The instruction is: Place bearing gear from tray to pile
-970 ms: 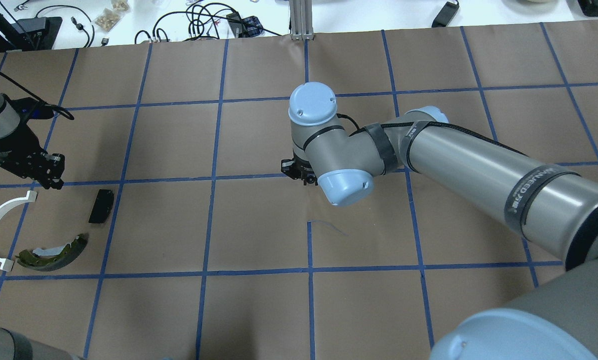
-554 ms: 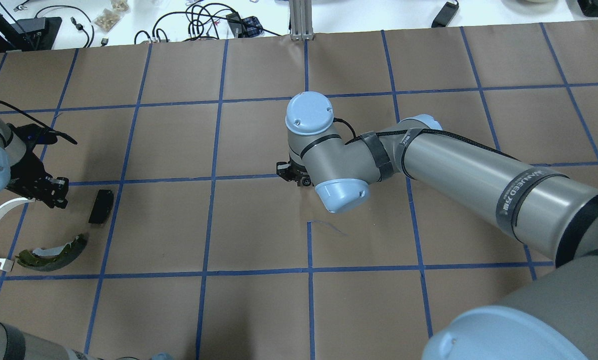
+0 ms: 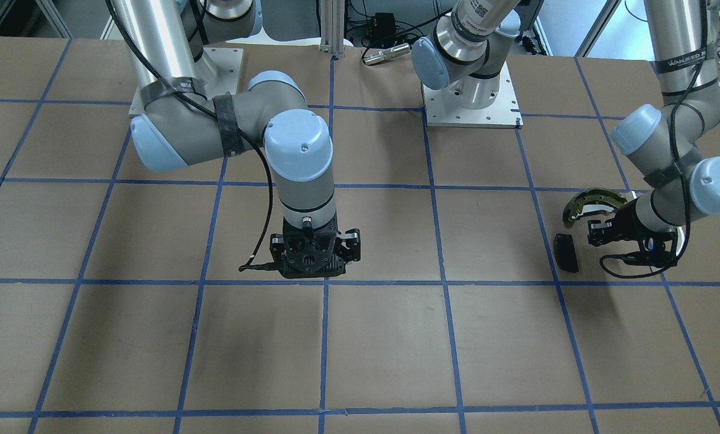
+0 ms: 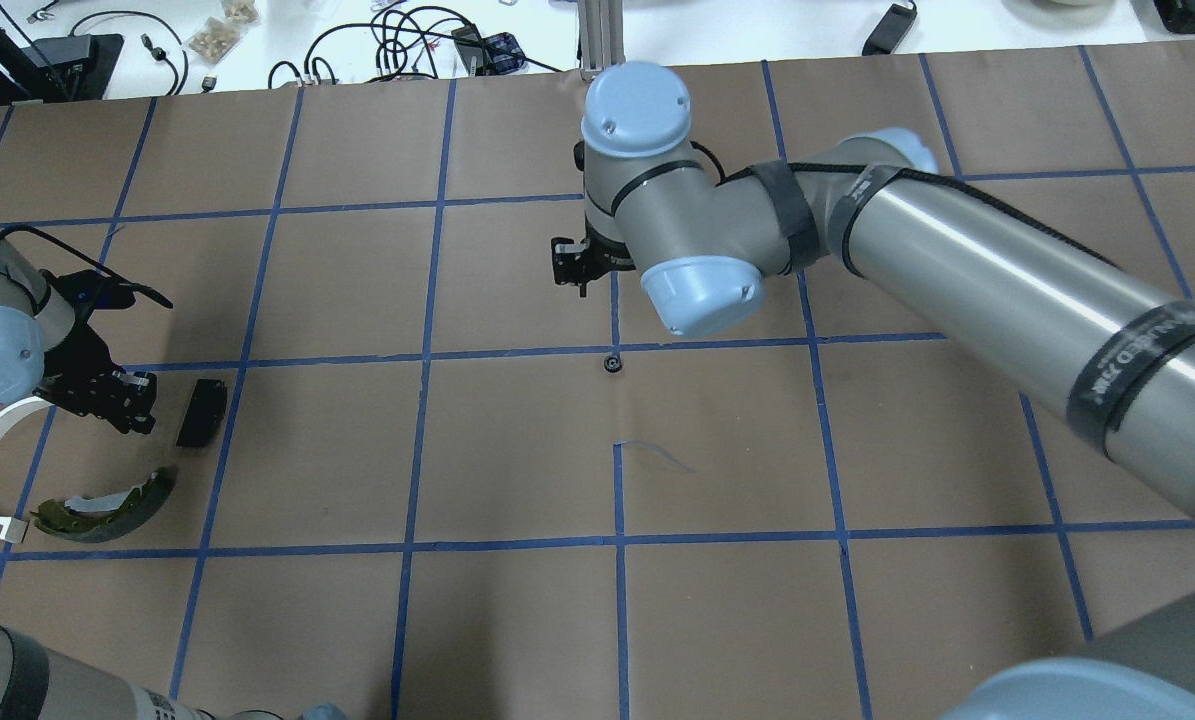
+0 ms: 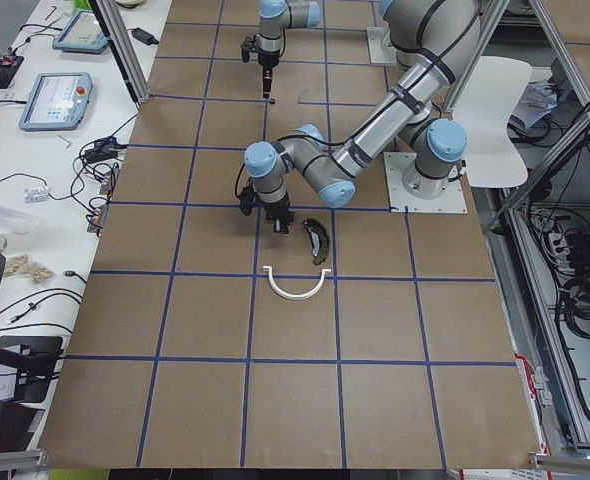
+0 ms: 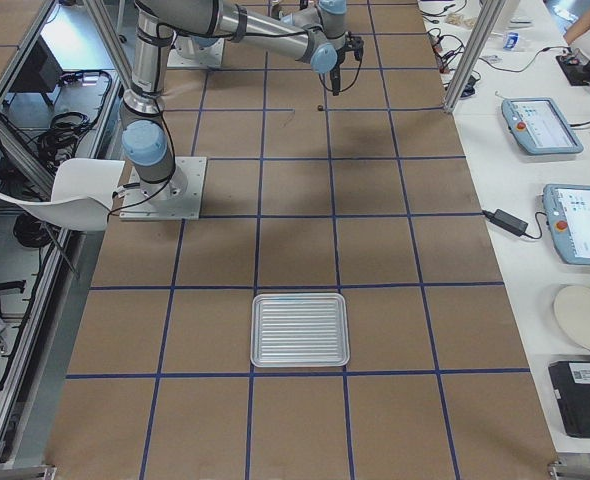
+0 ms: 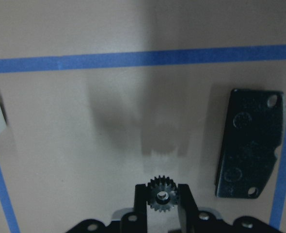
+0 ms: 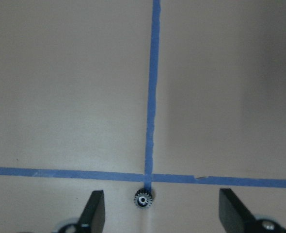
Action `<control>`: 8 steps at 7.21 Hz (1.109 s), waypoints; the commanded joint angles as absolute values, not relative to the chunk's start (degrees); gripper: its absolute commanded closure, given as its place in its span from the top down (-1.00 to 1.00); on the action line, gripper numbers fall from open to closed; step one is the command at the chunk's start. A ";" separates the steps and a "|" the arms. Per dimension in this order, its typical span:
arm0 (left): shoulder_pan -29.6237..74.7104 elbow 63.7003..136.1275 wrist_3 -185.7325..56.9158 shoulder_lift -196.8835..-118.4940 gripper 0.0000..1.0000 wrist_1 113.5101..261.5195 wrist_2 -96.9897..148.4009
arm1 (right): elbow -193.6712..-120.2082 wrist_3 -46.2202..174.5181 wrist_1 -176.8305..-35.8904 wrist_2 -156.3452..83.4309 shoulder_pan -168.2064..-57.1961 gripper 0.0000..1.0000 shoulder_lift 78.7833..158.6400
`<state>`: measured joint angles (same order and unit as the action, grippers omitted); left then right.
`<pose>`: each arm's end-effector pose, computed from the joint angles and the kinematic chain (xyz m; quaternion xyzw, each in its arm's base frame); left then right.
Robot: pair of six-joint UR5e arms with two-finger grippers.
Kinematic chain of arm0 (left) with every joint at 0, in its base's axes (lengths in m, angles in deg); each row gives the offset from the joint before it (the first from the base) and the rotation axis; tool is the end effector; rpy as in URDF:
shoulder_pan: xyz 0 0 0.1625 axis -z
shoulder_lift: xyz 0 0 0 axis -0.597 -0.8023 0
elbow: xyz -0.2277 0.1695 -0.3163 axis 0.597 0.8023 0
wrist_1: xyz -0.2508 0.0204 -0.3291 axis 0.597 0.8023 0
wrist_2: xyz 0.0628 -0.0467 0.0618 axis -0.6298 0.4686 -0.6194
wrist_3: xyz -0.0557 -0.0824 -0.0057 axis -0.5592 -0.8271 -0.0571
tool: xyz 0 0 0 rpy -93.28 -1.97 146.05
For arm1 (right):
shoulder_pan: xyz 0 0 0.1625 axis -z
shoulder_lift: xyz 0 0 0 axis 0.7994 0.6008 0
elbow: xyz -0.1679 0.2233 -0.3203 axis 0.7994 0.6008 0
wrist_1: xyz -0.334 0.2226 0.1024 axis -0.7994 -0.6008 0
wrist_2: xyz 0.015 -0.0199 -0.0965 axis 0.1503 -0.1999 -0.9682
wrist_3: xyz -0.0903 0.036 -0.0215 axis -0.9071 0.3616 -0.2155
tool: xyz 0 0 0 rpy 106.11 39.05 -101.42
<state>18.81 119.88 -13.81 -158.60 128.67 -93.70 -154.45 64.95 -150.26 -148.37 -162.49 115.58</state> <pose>0.1998 -0.5013 0.1881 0.0169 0.9945 0.1026 0.0114 0.3397 -0.5570 0.3081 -0.0190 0.9980 -0.0541 0.0281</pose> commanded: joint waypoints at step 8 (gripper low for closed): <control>33.53 104.59 -32.65 -154.98 1.00 143.02 -87.88 | -155.53 59.51 -129.08 -148.70 -147.02 1.00 139.87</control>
